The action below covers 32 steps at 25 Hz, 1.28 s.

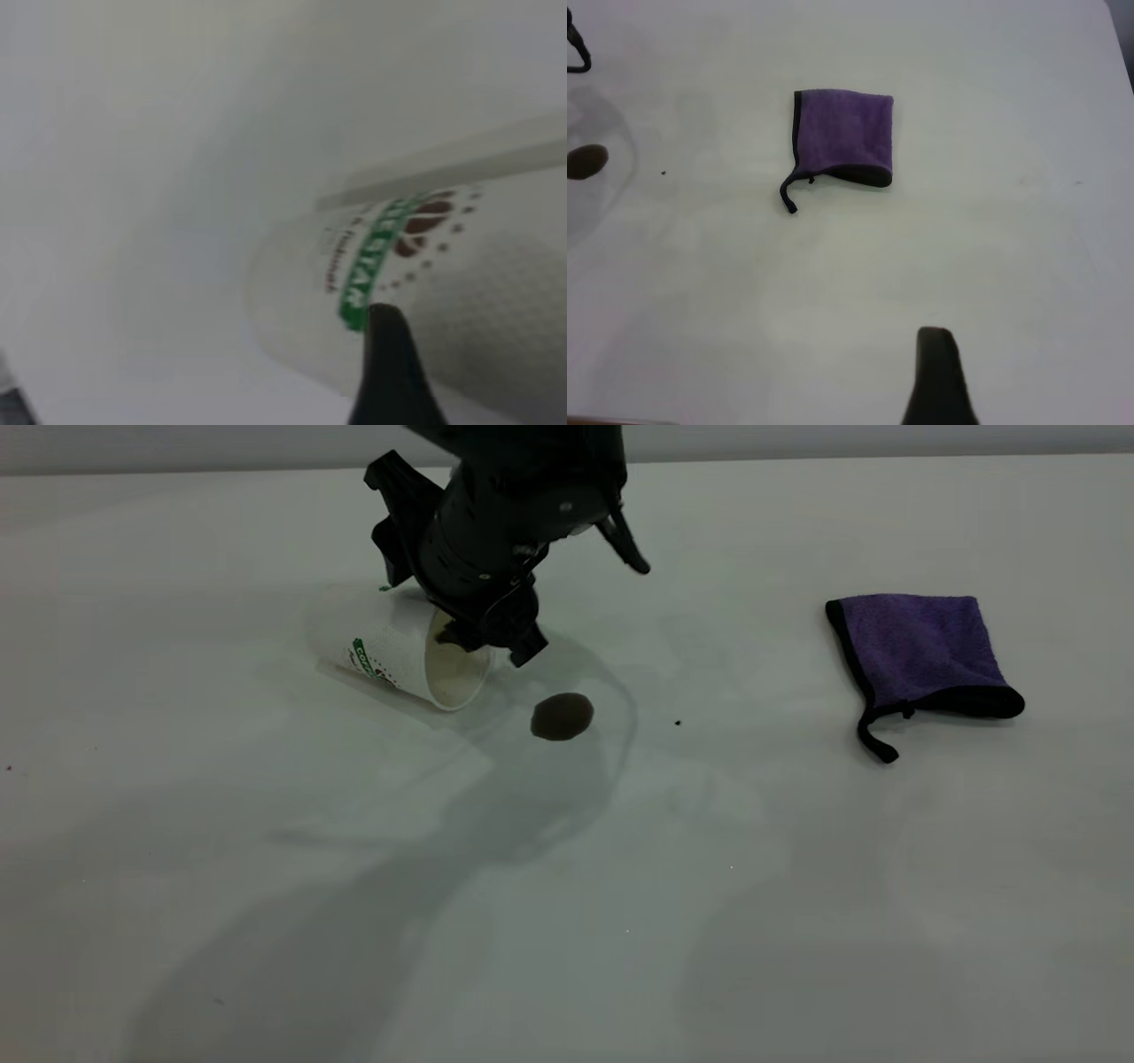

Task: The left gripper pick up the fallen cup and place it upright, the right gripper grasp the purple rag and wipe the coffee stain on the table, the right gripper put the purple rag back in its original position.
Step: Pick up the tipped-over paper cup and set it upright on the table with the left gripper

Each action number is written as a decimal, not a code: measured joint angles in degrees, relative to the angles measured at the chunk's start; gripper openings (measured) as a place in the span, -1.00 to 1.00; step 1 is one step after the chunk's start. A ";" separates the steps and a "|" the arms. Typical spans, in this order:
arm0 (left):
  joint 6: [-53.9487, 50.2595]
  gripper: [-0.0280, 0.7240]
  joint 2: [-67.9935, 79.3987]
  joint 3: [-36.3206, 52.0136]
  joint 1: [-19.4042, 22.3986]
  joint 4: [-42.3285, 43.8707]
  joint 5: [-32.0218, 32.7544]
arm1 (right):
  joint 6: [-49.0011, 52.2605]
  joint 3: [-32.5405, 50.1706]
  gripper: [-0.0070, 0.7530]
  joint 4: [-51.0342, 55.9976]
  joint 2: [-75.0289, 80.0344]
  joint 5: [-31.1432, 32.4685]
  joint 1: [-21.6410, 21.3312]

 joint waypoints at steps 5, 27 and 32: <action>-0.02 -0.50 0.16 -0.15 0.00 4.56 2.01 | 0.00 0.00 0.55 0.00 0.00 0.00 0.00; 56.57 -0.88 -14.94 -5.50 28.40 -70.06 -7.15 | 0.00 0.00 0.55 0.00 0.00 0.00 0.00; 62.89 -0.87 -11.00 -5.50 30.49 -77.35 -8.23 | 0.00 0.00 0.55 0.00 0.00 0.00 0.00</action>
